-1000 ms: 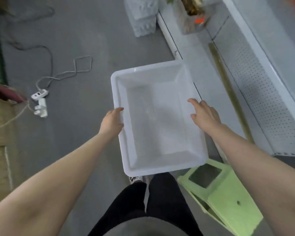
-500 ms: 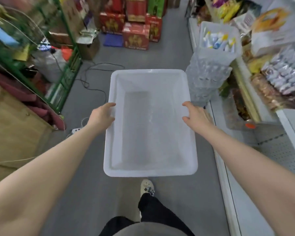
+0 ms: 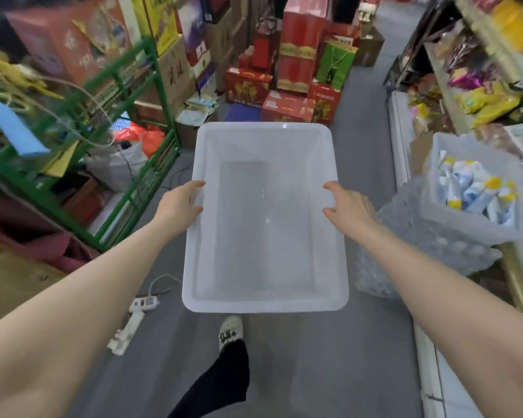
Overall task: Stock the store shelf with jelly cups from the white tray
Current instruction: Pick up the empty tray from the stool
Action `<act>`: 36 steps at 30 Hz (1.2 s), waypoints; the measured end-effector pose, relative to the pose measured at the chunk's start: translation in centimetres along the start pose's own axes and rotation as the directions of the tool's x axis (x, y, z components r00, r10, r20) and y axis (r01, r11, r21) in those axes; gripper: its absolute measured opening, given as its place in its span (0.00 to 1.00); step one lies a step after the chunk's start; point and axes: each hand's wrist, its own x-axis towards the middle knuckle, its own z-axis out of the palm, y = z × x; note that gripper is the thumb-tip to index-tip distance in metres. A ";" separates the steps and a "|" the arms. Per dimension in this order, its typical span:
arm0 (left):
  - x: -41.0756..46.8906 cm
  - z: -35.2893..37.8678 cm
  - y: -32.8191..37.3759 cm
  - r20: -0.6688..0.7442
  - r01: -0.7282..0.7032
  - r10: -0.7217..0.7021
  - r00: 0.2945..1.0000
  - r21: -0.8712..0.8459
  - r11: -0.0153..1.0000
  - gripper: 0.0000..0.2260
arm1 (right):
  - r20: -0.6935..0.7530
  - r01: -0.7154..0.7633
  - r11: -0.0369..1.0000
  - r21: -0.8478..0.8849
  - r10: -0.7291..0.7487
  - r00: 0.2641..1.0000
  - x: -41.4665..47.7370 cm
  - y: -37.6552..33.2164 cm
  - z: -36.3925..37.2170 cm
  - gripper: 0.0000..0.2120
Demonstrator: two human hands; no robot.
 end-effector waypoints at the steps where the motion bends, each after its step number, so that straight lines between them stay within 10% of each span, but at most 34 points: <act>1: 3.3 -0.2 0.6 0.010 -0.010 0.010 1.000 0.014 1.000 0.26 | 0.004 -0.010 1.000 -0.001 0.010 1.000 2.9 0.3 -0.3 0.25; 36: 114.4 -9.6 30.3 -0.079 -0.192 0.199 0.977 0.088 0.978 0.27 | -0.203 -0.029 0.995 -0.096 0.009 0.979 112.8 15.9 -19.7 0.25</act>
